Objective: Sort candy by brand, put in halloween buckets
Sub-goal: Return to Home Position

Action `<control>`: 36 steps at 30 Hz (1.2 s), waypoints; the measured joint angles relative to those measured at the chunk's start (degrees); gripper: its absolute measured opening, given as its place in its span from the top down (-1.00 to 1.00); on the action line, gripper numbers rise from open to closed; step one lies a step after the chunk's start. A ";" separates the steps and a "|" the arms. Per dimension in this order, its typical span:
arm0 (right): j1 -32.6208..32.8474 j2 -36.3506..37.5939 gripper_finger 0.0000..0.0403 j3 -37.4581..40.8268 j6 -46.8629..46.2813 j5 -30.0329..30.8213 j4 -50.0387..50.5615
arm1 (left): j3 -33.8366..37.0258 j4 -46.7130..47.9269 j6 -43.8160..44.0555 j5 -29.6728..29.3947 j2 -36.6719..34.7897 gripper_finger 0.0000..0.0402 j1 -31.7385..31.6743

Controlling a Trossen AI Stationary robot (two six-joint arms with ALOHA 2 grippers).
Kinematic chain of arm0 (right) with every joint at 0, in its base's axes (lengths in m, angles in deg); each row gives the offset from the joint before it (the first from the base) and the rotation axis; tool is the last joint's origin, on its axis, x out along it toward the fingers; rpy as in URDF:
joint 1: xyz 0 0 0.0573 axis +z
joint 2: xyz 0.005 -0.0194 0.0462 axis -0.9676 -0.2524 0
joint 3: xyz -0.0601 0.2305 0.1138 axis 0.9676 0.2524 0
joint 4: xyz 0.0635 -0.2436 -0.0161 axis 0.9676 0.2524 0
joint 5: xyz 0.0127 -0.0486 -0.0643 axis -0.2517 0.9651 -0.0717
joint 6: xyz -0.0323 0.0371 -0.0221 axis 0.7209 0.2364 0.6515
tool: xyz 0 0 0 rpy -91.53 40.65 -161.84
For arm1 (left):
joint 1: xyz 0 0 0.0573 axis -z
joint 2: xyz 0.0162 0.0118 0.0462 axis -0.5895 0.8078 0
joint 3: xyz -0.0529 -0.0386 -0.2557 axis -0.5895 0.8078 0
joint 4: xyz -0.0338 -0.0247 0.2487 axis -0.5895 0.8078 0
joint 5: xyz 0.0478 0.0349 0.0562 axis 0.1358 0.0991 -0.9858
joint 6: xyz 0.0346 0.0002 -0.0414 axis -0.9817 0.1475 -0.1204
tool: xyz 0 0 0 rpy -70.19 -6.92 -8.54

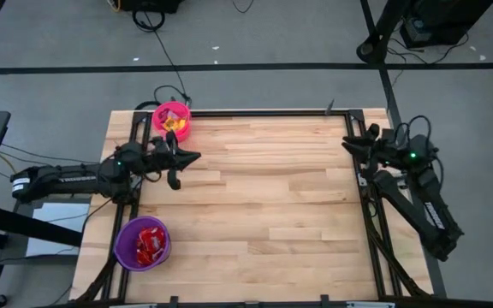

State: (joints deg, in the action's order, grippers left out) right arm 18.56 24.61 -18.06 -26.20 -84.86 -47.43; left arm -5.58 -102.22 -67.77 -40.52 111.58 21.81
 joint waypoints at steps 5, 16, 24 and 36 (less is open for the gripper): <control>0.04 0.26 0.48 3.89 6.47 -1.94 -2.76 | 0.36 4.67 -3.10 -1.93 -0.01 0.97 2.08; 0.11 0.26 0.95 10.54 12.79 -6.08 -9.29 | 0.35 22.68 -3.58 -3.54 -0.78 0.99 2.86; 0.31 0.24 0.98 14.56 10.23 -5.09 -14.76 | 6.88 19.01 -3.02 -3.34 -9.27 0.99 2.86; 4.89 0.19 0.99 25.84 8.31 -4.28 -30.17 | 12.33 16.82 -1.29 -3.86 -14.35 1.00 2.92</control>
State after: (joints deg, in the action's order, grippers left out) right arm 23.45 24.81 7.78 -17.89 -89.14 -77.60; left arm 6.75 -85.40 -69.06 -44.37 97.23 24.73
